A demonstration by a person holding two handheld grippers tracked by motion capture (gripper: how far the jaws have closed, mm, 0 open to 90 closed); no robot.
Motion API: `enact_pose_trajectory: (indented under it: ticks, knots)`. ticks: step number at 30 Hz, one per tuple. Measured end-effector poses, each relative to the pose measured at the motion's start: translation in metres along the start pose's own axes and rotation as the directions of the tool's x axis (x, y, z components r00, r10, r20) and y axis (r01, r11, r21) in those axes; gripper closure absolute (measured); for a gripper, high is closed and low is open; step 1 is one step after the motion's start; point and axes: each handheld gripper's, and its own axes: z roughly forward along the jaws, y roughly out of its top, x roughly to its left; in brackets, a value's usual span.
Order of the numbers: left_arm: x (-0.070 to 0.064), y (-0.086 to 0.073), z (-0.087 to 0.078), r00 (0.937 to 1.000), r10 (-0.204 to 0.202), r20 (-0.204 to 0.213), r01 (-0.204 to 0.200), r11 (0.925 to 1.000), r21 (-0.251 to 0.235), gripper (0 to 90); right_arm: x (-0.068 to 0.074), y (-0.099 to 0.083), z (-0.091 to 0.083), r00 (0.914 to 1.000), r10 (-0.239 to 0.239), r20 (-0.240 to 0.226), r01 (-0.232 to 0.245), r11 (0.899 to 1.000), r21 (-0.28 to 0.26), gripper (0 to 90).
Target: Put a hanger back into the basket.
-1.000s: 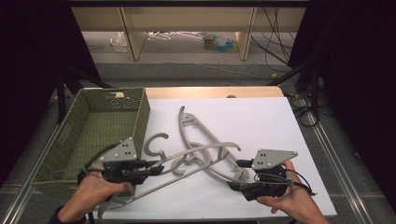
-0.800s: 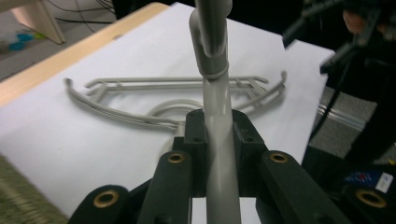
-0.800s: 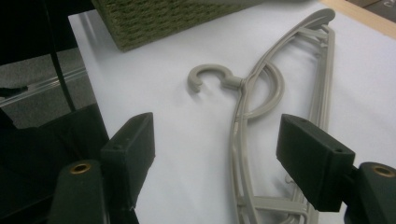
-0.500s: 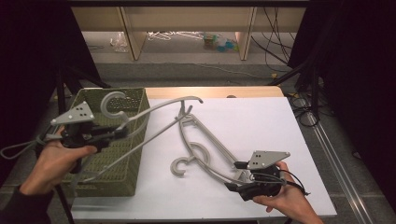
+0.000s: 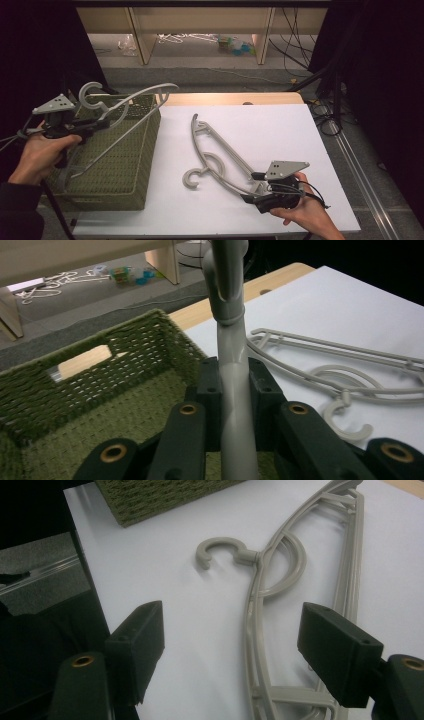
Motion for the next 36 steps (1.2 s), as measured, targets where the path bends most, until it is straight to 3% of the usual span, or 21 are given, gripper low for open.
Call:
enact_pose_trajectory:
  ticks: [8, 21, 25, 28, 32, 36]
  knots:
    - [0.029, -0.014, 0.0, 0.9984, -0.026, -0.05, 0.026, 0.9997, 0.002, 78.9, -0.001, -0.002, 0.002, 0.9999, 0.015, 0.005, -0.015, 1.0, 0.008, 24.9]
    - [0.051, -0.027, -0.001, 0.9949, 0.03, -0.096, -0.026, 0.9986, 0.045, 78.9, -0.002, -0.004, 0.004, 0.9997, 0.023, 0.0, -0.023, 1.0, 0.019, 24.8]
    - [0.056, -0.034, -0.001, 0.9955, 0.018, -0.093, -0.013, 0.9986, 0.052, 78.9, -0.003, -0.004, 0.004, 0.9998, 0.022, 0.001, -0.022, 1.0, 0.018, 24.8]
    - [0.059, -0.039, -0.001, 0.9944, 0.021, -0.103, -0.012, 0.9962, 0.086, 78.9, -0.002, -0.004, 0.004, 0.9997, 0.023, 0.0, -0.023, 1.0, 0.018, 24.9]
    - [0.065, -0.047, 0.0, 0.9922, -0.008, -0.124, 0.02, 0.9948, 0.1, 78.9, -0.004, -0.005, 0.005, 0.9997, 0.025, -0.004, -0.025, 0.999, 0.029, 24.8]
    - [0.068, -0.053, 0.004, 0.9933, -0.034, -0.11, 0.046, 0.9927, 0.112, 78.8, -0.004, -0.006, 0.005, 0.9997, 0.022, -0.007, -0.022, 0.999, 0.031, 24.8]
